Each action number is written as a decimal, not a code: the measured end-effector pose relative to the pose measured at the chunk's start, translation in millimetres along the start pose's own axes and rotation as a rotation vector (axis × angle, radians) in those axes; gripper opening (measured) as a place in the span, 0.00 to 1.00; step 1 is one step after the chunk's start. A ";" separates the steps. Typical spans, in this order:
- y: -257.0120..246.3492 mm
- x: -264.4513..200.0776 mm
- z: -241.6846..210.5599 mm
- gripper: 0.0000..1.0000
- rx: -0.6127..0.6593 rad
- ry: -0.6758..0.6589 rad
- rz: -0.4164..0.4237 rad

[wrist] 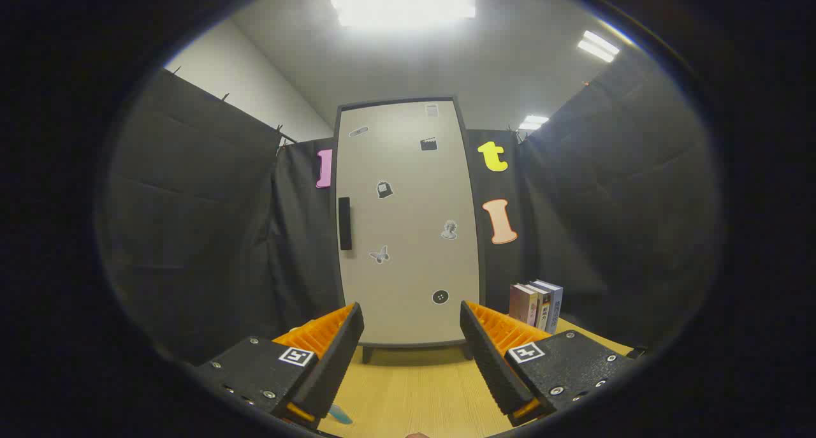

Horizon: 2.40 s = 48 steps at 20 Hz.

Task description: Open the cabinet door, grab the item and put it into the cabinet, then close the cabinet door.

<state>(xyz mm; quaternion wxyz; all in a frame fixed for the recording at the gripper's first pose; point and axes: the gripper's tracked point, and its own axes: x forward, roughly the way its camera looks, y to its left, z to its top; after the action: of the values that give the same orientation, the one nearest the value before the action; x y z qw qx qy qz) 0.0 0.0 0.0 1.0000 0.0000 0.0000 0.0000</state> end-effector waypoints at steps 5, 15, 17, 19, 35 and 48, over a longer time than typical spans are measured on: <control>0.7 -0.8 -4.5 0.94 0.013 0.018 0.007; -2.4 2.9 -4.3 0.94 0.019 0.021 0.008; -2.2 3.3 -4.9 0.94 0.035 0.020 0.013; -3.0 4.4 -6.9 0.94 0.051 0.030 0.015; 32.0 95.8 58.2 0.94 0.094 -0.032 0.090; 89.5 189.7 100.8 0.94 0.072 -0.049 0.185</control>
<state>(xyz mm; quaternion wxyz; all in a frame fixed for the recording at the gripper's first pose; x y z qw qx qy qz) 189.7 89.5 100.8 0.9948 0.0357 -0.0245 0.0923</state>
